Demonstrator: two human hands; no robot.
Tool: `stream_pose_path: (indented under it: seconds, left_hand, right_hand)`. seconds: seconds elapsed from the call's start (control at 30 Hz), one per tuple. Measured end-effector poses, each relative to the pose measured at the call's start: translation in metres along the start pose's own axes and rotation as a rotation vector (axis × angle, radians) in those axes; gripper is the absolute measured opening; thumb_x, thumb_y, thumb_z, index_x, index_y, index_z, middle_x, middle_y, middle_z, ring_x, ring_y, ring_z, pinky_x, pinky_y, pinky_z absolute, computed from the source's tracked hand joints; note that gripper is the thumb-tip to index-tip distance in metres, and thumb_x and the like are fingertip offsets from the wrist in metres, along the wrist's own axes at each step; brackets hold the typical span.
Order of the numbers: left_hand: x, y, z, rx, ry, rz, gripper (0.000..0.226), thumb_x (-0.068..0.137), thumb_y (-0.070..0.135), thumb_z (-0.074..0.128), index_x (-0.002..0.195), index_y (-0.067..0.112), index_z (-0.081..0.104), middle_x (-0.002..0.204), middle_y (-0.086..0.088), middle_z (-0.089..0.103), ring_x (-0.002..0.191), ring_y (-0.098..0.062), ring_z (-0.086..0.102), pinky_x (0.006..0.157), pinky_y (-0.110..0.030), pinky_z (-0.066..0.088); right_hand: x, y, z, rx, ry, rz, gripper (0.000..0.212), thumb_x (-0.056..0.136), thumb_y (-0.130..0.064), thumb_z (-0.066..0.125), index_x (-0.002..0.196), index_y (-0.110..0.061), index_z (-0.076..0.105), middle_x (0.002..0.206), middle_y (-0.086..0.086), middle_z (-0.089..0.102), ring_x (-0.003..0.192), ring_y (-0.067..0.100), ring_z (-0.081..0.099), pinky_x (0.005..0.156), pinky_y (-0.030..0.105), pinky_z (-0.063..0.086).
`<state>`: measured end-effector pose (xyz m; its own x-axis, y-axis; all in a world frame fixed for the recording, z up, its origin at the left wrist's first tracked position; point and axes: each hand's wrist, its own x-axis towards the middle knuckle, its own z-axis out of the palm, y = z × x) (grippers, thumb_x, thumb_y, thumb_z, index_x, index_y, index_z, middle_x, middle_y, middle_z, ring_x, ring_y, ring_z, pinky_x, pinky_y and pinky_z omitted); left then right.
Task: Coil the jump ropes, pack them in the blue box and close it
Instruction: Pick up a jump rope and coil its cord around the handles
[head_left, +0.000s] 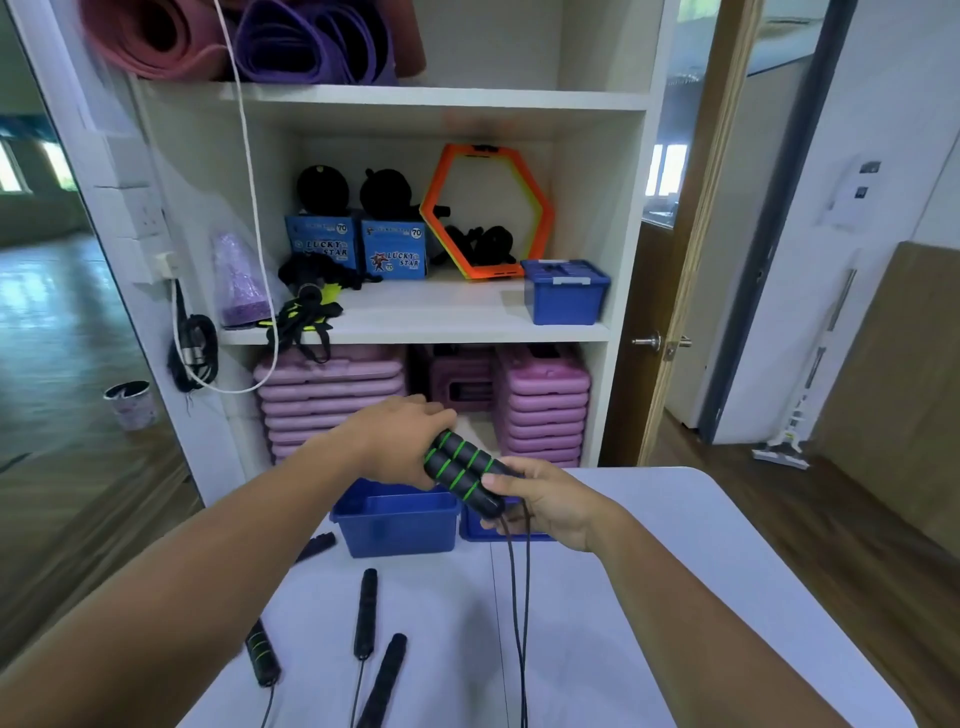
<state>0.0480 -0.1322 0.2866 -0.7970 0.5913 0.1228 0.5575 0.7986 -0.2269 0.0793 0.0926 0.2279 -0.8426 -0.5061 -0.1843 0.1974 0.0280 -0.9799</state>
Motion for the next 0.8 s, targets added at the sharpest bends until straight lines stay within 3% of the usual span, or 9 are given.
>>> stream_pose_path:
  seconds: [0.2, 0.3, 0.4, 0.47, 0.53, 0.63, 0.7, 0.8]
  left_hand:
    - [-0.01, -0.014, 0.008, -0.048, 0.001, -0.09, 0.052, 0.068, 0.051, 0.065, 0.113, 0.031, 0.048, 0.105, 0.009, 0.054, 0.096, -0.019, 0.052, 0.071, -0.032, 0.039]
    - [-0.015, -0.015, 0.011, -0.06, 0.021, -0.172, 0.044, 0.068, 0.056, 0.063, 0.102, 0.032, 0.047, 0.098, 0.009, 0.053, 0.093, -0.019, 0.052, 0.073, -0.034, 0.044]
    - [-0.021, -0.017, 0.013, -0.166, 0.094, -0.335, 0.04, 0.072, 0.052, 0.069, 0.095, 0.029, 0.045, 0.093, 0.005, 0.055, 0.089, -0.021, 0.053, 0.07, -0.034, 0.042]
    - [-0.026, -0.017, 0.017, -0.277, 0.135, -0.46, 0.039, 0.073, 0.051, 0.07, 0.095, 0.028, 0.047, 0.092, 0.003, 0.058, 0.088, -0.023, 0.056, 0.069, -0.034, 0.044]
    - [-0.031, -0.011, 0.025, -0.389, 0.172, -0.571, 0.039, 0.073, 0.053, 0.071, 0.089, 0.027, 0.047, 0.084, 0.005, 0.061, 0.08, -0.021, 0.058, 0.064, -0.034, 0.044]
    - [-0.032, 0.005, 0.034, -0.705, 0.196, -0.698, 0.038, 0.073, 0.05, 0.076, 0.079, 0.022, 0.052, 0.067, 0.007, 0.059, 0.062, -0.017, 0.054, 0.058, -0.032, 0.039]
    - [-0.033, 0.018, 0.033, -1.086, 0.151, -0.743, 0.04, 0.072, 0.043, 0.081, 0.071, 0.018, 0.05, 0.06, 0.003, 0.049, 0.055, -0.016, 0.044, 0.056, -0.03, 0.035]
    - [-0.034, 0.032, 0.032, -1.588, 0.152, -0.712, 0.042, 0.063, 0.046, 0.083, 0.074, 0.014, 0.058, 0.066, -0.005, 0.051, 0.06, -0.017, 0.049, 0.068, -0.028, 0.049]
  right_hand:
    - [0.001, 0.0, -0.009, -0.036, -0.01, -0.035, 0.041, 0.095, -0.014, 0.064, 0.135, -0.016, 0.055, 0.11, 0.013, 0.069, 0.079, 0.021, 0.066, 0.071, 0.027, 0.051]
    - [0.003, -0.003, -0.01, -0.093, 0.003, -0.011, 0.026, 0.096, -0.024, 0.063, 0.121, -0.016, 0.062, 0.09, 0.006, 0.069, 0.069, 0.015, 0.057, 0.068, 0.026, 0.046]
    - [0.006, -0.002, -0.016, -0.151, 0.057, -0.05, 0.014, 0.097, -0.027, 0.061, 0.099, -0.014, 0.066, 0.066, -0.004, 0.046, 0.06, 0.01, 0.04, 0.07, 0.026, 0.043]
    - [0.008, -0.003, -0.021, -0.142, 0.125, -0.104, 0.019, 0.098, -0.03, 0.059, 0.098, -0.012, 0.067, 0.066, -0.005, 0.034, 0.059, 0.01, 0.032, 0.073, 0.025, 0.045]
    - [0.01, -0.006, -0.024, -0.15, 0.172, -0.167, 0.024, 0.099, -0.03, 0.057, 0.101, -0.008, 0.065, 0.066, -0.005, 0.033, 0.056, 0.009, 0.031, 0.07, 0.025, 0.048]
    - [0.014, -0.015, -0.024, -0.147, 0.235, -0.247, 0.031, 0.099, -0.029, 0.057, 0.107, 0.001, 0.063, 0.065, -0.005, 0.038, 0.051, 0.008, 0.033, 0.058, 0.025, 0.043]
    - [0.016, -0.02, -0.023, -0.138, 0.263, -0.283, 0.032, 0.1, -0.029, 0.056, 0.106, 0.001, 0.063, 0.065, -0.004, 0.039, 0.05, 0.008, 0.033, 0.053, 0.024, 0.04]
    - [0.018, -0.025, -0.021, -0.107, 0.262, -0.312, 0.028, 0.101, -0.03, 0.052, 0.102, -0.005, 0.064, 0.064, -0.005, 0.041, 0.049, 0.008, 0.032, 0.051, 0.024, 0.039]
